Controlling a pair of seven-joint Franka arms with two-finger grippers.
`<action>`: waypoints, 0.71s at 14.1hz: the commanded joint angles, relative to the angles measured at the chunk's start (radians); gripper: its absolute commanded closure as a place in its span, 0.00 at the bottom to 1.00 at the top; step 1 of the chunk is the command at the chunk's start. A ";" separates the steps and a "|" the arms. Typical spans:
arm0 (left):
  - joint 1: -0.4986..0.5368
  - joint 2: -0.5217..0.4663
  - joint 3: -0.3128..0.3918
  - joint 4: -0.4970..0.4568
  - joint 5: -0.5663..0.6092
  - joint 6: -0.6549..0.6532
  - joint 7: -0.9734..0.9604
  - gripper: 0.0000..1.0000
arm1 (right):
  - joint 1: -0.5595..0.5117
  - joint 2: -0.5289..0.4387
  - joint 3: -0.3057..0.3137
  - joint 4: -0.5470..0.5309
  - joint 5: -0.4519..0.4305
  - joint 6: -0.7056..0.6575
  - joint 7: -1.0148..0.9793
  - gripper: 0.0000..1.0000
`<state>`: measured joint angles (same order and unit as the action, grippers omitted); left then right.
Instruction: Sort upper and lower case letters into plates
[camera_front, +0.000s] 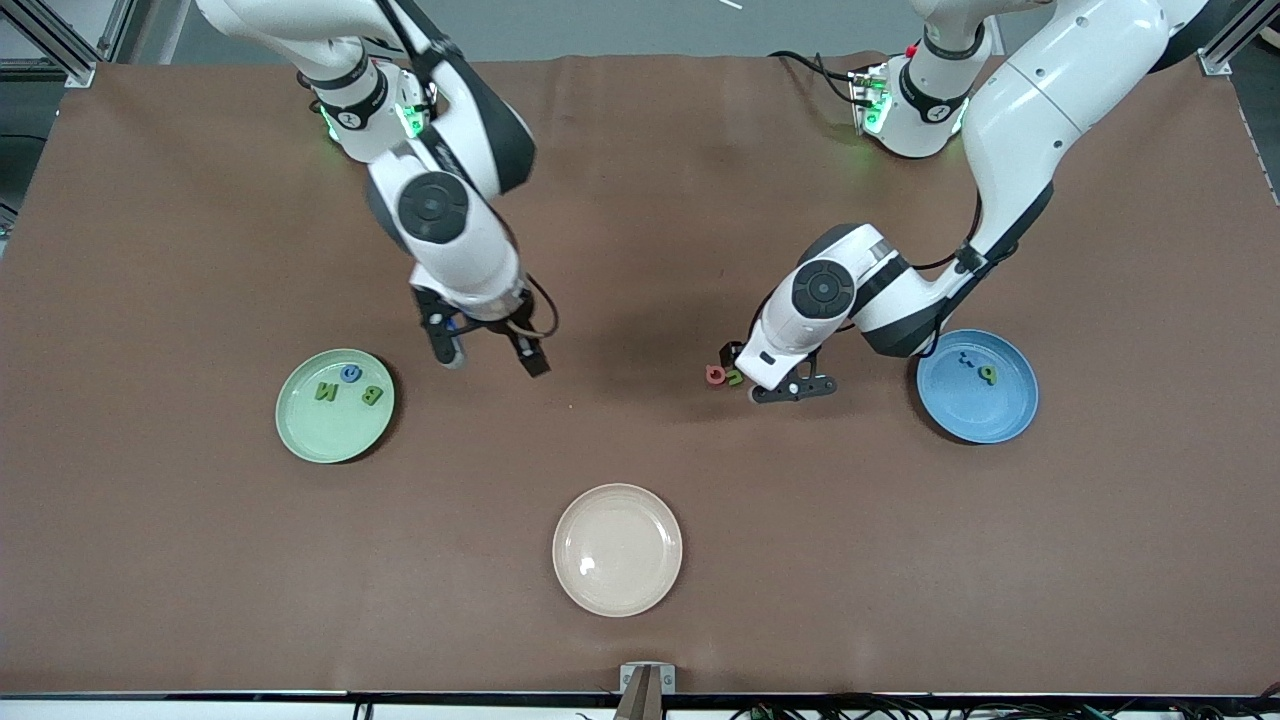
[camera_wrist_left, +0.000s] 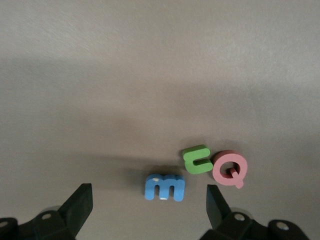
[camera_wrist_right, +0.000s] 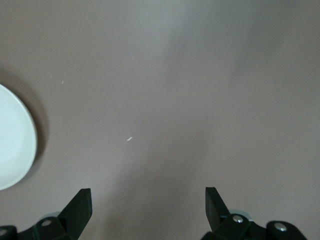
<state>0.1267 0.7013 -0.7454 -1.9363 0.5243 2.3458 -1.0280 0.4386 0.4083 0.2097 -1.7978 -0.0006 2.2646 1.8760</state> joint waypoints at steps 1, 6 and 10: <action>-0.081 0.012 0.058 0.016 0.022 0.036 -0.049 0.00 | 0.057 0.188 -0.006 0.167 -0.024 0.019 0.135 0.00; -0.082 0.014 0.070 -0.004 0.022 0.049 -0.049 0.00 | 0.058 0.219 -0.006 0.198 -0.029 0.024 0.126 0.00; -0.085 0.014 0.084 -0.004 0.032 0.049 -0.046 0.00 | 0.060 0.279 -0.006 0.268 -0.022 0.029 0.130 0.00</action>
<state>0.0425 0.7118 -0.6625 -1.9391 0.5262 2.3846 -1.0611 0.5012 0.6409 0.1986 -1.5835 -0.0191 2.2992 1.9872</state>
